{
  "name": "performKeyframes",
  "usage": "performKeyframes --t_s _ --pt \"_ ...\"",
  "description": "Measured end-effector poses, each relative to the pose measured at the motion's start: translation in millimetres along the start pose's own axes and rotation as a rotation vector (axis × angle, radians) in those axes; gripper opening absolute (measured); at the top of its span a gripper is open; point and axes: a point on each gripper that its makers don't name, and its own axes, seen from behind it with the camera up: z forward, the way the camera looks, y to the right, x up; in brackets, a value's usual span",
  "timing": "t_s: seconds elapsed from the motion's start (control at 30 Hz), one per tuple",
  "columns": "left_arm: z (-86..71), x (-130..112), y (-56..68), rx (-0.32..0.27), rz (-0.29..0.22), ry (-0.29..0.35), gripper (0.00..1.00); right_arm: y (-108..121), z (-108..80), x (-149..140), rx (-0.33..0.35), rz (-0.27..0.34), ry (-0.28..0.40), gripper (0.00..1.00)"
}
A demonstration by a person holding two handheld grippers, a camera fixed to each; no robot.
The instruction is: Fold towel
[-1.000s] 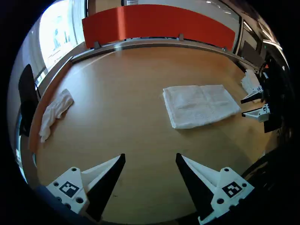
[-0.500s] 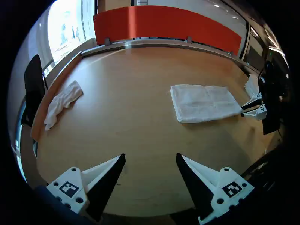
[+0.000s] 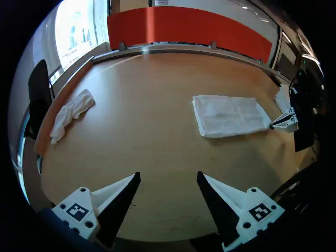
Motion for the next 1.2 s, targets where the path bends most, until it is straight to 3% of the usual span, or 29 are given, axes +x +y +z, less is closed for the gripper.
performKeyframes --t_s 0.5,0.8,1.2 --pt "-3.9 9.2 -1.5 -0.006 -0.012 0.024 1.0 14.5 -35.0 62.7 -0.066 -0.073 0.102 0.04" --pt "-5.5 9.8 -1.8 -0.006 -0.008 0.029 1.0 24.1 -52.7 81.2 -0.089 -0.119 0.123 0.03" --pt "-12.3 9.2 -6.0 0.001 -0.034 0.034 1.0 4.8 -48.6 131.5 -0.042 -0.219 0.167 0.03"
